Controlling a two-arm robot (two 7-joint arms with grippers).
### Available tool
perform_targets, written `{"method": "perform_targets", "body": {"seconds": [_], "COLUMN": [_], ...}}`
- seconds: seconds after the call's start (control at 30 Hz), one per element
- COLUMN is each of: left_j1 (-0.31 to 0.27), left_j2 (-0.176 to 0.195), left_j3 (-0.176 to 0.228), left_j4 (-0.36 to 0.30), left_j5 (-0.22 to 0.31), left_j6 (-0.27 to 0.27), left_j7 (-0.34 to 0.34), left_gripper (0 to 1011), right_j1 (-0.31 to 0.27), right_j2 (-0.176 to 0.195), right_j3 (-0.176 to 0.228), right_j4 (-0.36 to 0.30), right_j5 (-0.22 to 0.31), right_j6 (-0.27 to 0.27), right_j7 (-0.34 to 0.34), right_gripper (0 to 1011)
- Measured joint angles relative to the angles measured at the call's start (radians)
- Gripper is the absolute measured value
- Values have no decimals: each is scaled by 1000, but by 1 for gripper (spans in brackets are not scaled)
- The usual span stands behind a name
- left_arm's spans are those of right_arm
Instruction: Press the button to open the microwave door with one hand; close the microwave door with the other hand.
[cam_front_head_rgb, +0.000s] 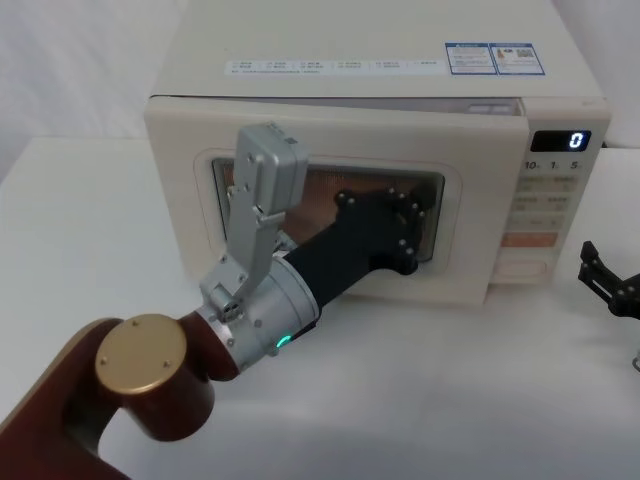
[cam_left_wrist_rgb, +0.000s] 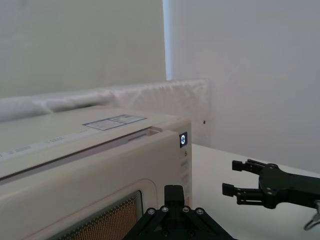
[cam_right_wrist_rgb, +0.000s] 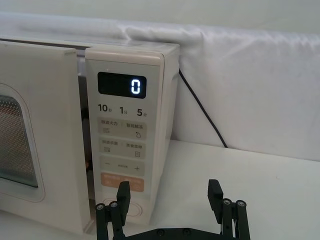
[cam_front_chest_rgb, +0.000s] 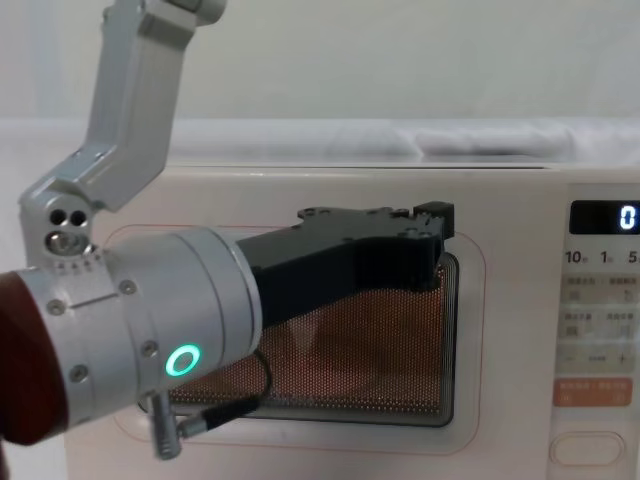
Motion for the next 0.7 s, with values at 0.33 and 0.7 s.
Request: {"method": "perform_targets", "body": {"seconds": [0.33, 0.7], "left_j1": [-52, -99], "left_j2": [-29, -48], "left_j3": [19, 33], "left_j4": [49, 92], "left_j5": [24, 48], "left_j6": [-20, 5], "left_j7": [18, 26], "left_gripper": [0, 0], "right_j1": [0, 0], "right_j2": [0, 0], "right_j3": [0, 0], "right_j4": [0, 0], "right_j5": [0, 0], "right_j6": [0, 0], "right_j7": [0, 0], "right_gripper": [1002, 1002]}}
